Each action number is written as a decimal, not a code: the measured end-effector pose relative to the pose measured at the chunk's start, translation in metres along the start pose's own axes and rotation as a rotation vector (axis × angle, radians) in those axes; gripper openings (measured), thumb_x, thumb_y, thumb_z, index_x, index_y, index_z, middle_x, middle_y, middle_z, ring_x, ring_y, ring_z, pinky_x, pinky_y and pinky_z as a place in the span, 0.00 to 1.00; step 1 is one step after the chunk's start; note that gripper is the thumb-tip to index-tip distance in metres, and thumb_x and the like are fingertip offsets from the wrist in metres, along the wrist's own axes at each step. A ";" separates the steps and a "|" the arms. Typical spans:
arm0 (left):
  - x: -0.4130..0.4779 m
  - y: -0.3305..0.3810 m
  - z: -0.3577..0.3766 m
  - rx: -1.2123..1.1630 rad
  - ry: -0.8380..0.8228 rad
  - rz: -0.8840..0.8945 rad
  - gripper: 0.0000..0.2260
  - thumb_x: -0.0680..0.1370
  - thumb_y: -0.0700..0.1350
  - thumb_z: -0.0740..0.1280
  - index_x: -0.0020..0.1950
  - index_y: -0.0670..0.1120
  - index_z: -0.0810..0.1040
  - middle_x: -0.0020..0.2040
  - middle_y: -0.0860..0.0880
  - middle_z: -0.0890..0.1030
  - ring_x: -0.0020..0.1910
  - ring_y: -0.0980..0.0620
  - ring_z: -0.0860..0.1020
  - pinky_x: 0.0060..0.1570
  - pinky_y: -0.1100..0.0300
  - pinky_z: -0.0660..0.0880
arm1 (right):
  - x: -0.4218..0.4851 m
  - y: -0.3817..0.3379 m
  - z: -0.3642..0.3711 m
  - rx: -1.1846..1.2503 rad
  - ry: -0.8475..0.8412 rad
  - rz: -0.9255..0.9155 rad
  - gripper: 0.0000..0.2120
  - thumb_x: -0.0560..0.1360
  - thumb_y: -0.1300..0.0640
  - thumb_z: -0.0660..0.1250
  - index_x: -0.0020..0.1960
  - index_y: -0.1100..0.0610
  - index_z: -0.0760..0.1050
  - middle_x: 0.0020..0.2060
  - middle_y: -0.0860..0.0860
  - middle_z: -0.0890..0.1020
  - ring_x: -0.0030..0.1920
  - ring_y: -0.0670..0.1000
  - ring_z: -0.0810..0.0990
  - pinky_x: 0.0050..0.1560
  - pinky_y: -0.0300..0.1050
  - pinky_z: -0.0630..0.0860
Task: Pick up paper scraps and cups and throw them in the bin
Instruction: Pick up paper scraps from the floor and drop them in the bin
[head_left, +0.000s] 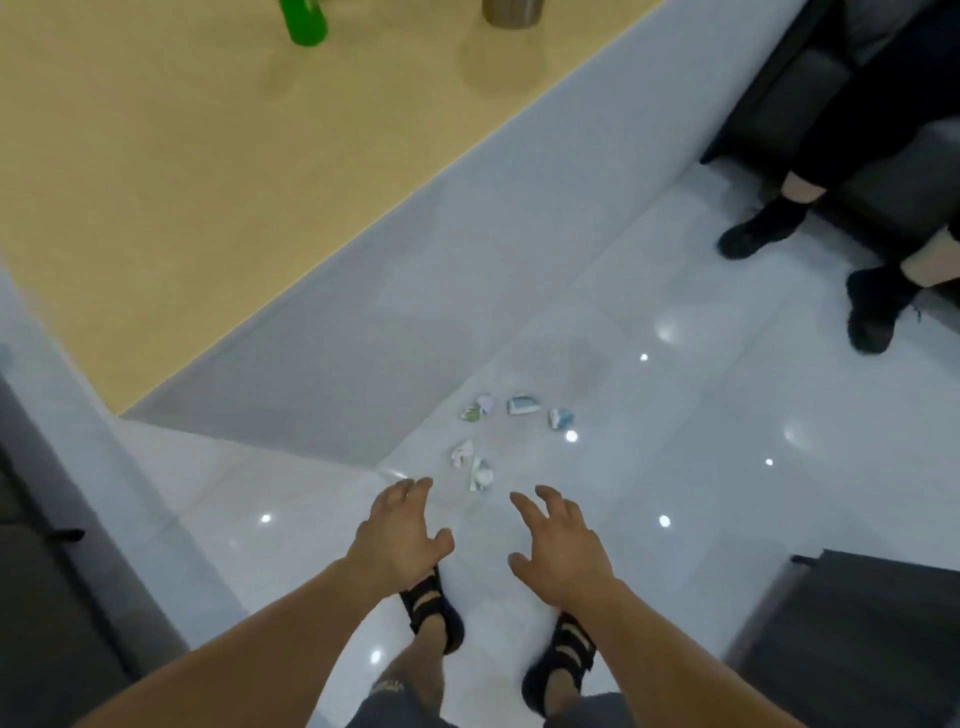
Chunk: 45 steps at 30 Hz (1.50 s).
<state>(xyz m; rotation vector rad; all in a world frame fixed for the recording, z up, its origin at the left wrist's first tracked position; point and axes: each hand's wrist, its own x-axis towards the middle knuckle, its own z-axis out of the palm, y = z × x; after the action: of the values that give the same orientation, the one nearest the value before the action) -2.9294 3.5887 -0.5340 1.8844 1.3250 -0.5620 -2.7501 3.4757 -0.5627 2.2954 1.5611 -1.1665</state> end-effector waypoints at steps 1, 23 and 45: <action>0.023 -0.004 0.009 -0.020 -0.024 -0.001 0.33 0.78 0.55 0.63 0.78 0.48 0.53 0.78 0.47 0.56 0.76 0.47 0.54 0.73 0.50 0.57 | 0.022 0.004 0.011 0.010 -0.020 0.011 0.35 0.77 0.44 0.62 0.79 0.45 0.49 0.77 0.49 0.50 0.74 0.55 0.55 0.65 0.53 0.70; 0.403 -0.159 0.292 -0.319 -0.109 -0.274 0.31 0.77 0.56 0.65 0.77 0.52 0.56 0.74 0.49 0.64 0.68 0.46 0.68 0.58 0.58 0.63 | 0.452 0.127 0.337 -0.289 -0.004 -0.169 0.38 0.70 0.52 0.72 0.74 0.48 0.58 0.71 0.54 0.58 0.63 0.59 0.64 0.46 0.50 0.72; 0.399 -0.153 0.268 -0.521 -0.069 -0.336 0.11 0.77 0.46 0.66 0.56 0.42 0.72 0.47 0.44 0.77 0.44 0.45 0.79 0.43 0.49 0.80 | 0.433 0.124 0.273 -0.079 0.031 -0.544 0.43 0.69 0.47 0.74 0.78 0.52 0.57 0.76 0.57 0.59 0.72 0.61 0.62 0.66 0.57 0.70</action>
<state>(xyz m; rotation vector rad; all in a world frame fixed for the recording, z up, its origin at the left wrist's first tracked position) -2.9070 3.6455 -1.0347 1.2227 1.5723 -0.3904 -2.7162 3.6015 -1.0733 1.8979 2.2843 -1.1372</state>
